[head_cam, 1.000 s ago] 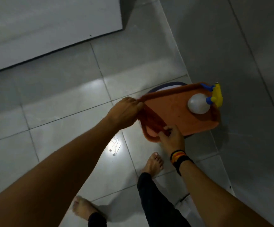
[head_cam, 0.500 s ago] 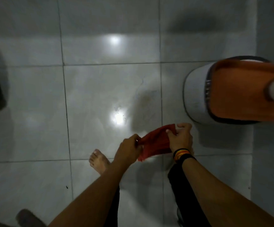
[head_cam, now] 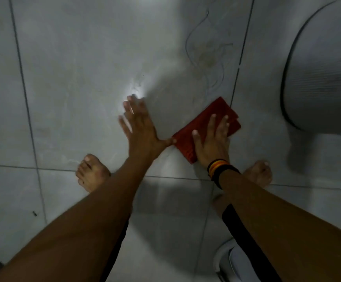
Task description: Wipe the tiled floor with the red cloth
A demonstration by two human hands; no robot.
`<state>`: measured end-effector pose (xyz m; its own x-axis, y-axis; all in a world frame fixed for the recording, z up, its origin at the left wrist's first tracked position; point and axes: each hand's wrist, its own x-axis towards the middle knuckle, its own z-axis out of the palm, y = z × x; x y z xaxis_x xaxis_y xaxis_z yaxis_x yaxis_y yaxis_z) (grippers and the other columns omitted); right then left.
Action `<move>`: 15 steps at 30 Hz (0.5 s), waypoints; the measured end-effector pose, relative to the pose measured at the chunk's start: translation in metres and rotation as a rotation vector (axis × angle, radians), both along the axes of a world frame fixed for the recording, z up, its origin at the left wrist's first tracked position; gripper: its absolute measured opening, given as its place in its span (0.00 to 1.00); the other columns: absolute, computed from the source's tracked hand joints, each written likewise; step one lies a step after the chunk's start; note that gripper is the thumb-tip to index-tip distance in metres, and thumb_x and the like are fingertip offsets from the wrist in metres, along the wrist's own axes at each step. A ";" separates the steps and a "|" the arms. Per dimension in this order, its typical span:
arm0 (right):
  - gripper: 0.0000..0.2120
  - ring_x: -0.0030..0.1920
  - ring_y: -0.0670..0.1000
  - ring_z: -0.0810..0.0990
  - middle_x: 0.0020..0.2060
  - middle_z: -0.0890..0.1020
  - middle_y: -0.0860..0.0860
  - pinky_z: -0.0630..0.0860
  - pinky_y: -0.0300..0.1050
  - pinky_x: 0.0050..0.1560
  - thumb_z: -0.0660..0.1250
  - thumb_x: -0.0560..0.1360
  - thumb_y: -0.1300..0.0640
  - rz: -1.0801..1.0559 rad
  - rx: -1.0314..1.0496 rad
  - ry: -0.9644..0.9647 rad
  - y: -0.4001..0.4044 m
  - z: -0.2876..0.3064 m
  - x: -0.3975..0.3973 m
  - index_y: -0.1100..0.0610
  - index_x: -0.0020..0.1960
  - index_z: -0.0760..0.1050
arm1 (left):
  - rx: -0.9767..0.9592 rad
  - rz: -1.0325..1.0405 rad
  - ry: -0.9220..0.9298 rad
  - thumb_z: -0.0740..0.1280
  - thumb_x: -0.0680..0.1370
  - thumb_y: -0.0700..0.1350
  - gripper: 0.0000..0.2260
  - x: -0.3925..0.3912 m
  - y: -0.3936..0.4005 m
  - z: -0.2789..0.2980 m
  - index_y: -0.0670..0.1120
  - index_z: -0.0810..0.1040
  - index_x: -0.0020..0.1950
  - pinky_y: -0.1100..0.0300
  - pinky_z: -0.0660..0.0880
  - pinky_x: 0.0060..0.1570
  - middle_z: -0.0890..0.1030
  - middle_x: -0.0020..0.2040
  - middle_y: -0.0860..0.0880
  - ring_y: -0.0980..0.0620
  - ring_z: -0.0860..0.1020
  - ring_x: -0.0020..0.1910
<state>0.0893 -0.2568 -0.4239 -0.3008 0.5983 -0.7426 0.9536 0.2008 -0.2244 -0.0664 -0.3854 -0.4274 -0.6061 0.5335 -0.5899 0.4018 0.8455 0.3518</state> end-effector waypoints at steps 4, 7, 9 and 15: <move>0.36 0.82 0.63 0.39 0.82 0.41 0.63 0.42 0.71 0.79 0.48 0.83 0.37 0.013 0.310 -0.006 0.001 -0.043 -0.027 0.54 0.83 0.42 | -0.071 0.025 -0.079 0.70 0.51 0.83 0.80 -0.024 -0.020 -0.037 0.35 0.33 0.81 0.27 0.27 0.68 0.32 0.80 0.30 0.27 0.31 0.79; 0.35 0.82 0.66 0.46 0.82 0.49 0.65 0.47 0.72 0.78 0.48 0.82 0.37 -0.081 0.508 -0.005 0.020 -0.064 -0.086 0.54 0.83 0.50 | -0.019 -0.004 -0.062 0.73 0.51 0.81 0.81 -0.022 -0.025 -0.052 0.28 0.39 0.79 0.33 0.21 0.64 0.39 0.79 0.23 0.20 0.37 0.77; 0.34 0.82 0.67 0.49 0.81 0.52 0.65 0.47 0.73 0.78 0.47 0.82 0.36 0.101 0.536 0.033 0.016 -0.066 -0.117 0.53 0.83 0.52 | -0.006 -0.018 -0.042 0.74 0.50 0.80 0.81 -0.023 -0.026 -0.054 0.26 0.42 0.79 0.34 0.20 0.63 0.41 0.77 0.20 0.17 0.38 0.76; 0.34 0.83 0.62 0.42 0.83 0.46 0.59 0.47 0.71 0.79 0.53 0.83 0.38 0.868 0.237 0.309 -0.005 -0.055 -0.031 0.49 0.83 0.46 | -0.110 -0.037 -0.177 0.68 0.47 0.84 0.83 -0.035 -0.023 -0.040 0.31 0.31 0.78 0.29 0.23 0.66 0.31 0.78 0.26 0.22 0.31 0.76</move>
